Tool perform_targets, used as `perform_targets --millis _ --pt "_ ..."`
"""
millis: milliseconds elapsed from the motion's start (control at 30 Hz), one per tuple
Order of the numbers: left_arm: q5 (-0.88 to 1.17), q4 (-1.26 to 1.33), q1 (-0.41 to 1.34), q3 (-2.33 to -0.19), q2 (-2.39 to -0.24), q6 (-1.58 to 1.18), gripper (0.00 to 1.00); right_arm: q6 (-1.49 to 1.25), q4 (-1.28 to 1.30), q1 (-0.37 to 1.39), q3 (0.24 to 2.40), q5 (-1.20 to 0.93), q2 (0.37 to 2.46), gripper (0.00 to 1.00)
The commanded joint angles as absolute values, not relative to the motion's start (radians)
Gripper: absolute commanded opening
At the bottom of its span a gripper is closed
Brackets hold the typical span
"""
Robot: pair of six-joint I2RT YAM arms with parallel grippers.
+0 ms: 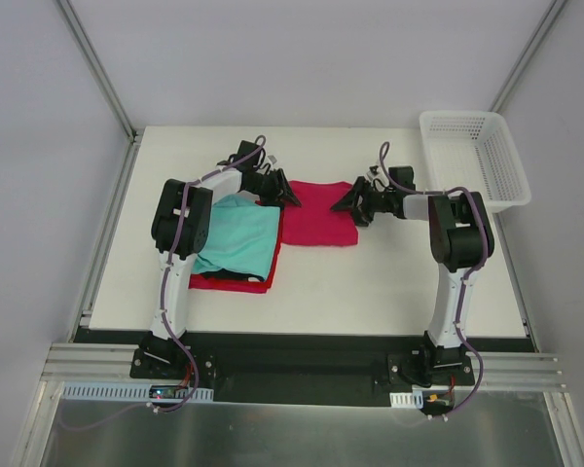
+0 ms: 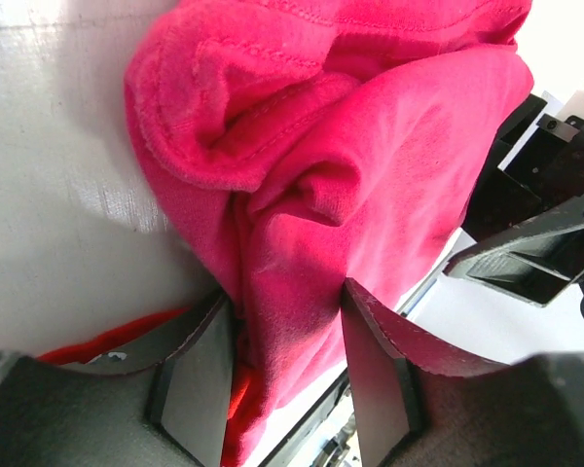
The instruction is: Fold and stack the t-shirts
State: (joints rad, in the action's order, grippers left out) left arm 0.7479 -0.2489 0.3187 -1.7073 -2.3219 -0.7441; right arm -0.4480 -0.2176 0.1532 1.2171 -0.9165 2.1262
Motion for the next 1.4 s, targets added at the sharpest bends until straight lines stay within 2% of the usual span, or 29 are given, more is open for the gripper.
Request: perform_targets --millis 0,133,167,233,267,367,400,1033,1367 --pt "0.767 -0.279 0.310 -1.710 -2.327 -0.742 0.43 -0.328 -0.054 0.160 1.223 -0.854 2.109 0.56" --pt "0.770 -0.281 0.305 -1.715 -2.324 -0.741 0.37 -0.287 0.024 0.150 1.232 -0.841 2.089 0.31" --pt "0.770 -0.281 0.305 -1.715 -2.325 -0.742 0.33 -0.282 0.041 0.152 1.235 -0.833 2.086 0.22" --pt "0.773 -0.281 0.304 -1.718 -2.330 -0.742 0.26 -0.273 0.049 0.152 1.241 -0.828 2.088 0.11" --pt "0.775 -0.281 0.304 -1.718 -2.330 -0.744 0.22 -0.275 0.055 0.152 1.244 -0.827 2.092 0.00" --pt "0.770 -0.281 0.304 -1.712 -2.333 -0.742 0.10 -0.276 0.055 0.150 1.261 -0.831 2.103 0.00" --pt "0.769 -0.281 0.304 -1.710 -2.336 -0.741 0.00 -0.276 0.055 0.150 1.267 -0.831 2.109 0.00" --pt "0.739 -0.282 0.307 -1.850 -2.272 -0.768 0.00 -0.270 0.155 0.163 1.390 -0.839 2.028 0.00" --pt "0.758 -0.282 0.308 -1.847 -2.264 -0.778 0.00 -0.222 0.242 0.163 1.442 -0.825 1.994 0.00"
